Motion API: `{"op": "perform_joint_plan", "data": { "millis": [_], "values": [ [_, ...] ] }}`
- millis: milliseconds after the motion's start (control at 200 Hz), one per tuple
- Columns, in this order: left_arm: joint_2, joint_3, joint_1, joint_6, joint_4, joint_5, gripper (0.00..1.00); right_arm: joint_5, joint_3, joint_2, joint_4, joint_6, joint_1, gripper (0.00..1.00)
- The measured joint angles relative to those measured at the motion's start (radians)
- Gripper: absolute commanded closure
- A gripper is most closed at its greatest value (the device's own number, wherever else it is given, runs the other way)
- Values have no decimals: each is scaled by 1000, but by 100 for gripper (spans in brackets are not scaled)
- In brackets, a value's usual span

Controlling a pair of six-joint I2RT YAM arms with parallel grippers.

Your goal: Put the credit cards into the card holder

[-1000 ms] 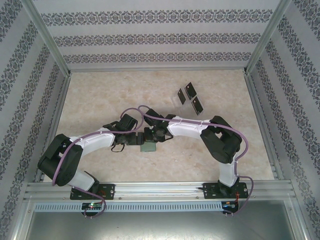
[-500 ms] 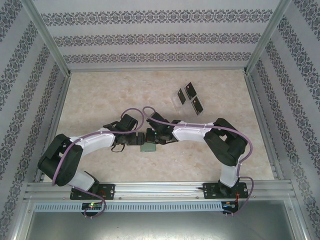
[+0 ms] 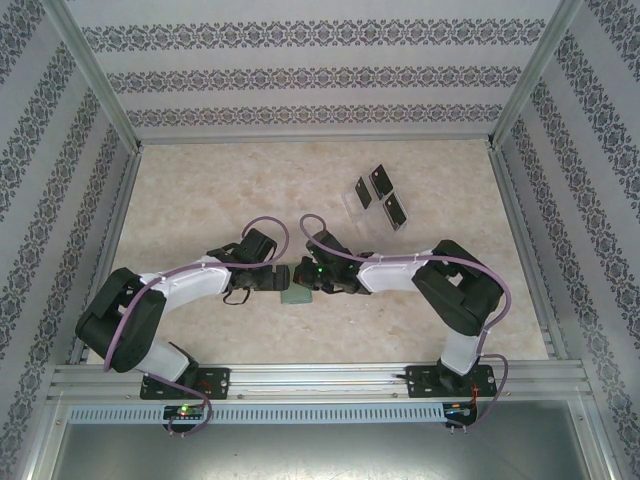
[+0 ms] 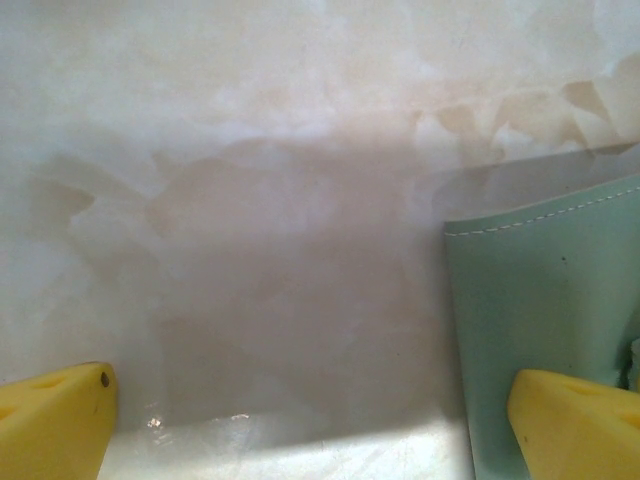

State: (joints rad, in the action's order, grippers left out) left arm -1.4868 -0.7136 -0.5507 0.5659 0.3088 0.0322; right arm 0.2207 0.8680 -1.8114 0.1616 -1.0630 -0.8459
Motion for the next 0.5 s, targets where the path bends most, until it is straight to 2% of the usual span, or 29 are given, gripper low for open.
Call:
{"op": "perform_joint_plan", "data": {
  "millis": [260, 500],
  "values": [
    [-8, -9, -7, 3, 5, -3, 0, -14, -10, 24, -13, 13, 0, 100],
    [-19, -24, -12, 3, 18, -3, 0, -13, 57, 20, -135, 56, 0, 80]
  ]
}}
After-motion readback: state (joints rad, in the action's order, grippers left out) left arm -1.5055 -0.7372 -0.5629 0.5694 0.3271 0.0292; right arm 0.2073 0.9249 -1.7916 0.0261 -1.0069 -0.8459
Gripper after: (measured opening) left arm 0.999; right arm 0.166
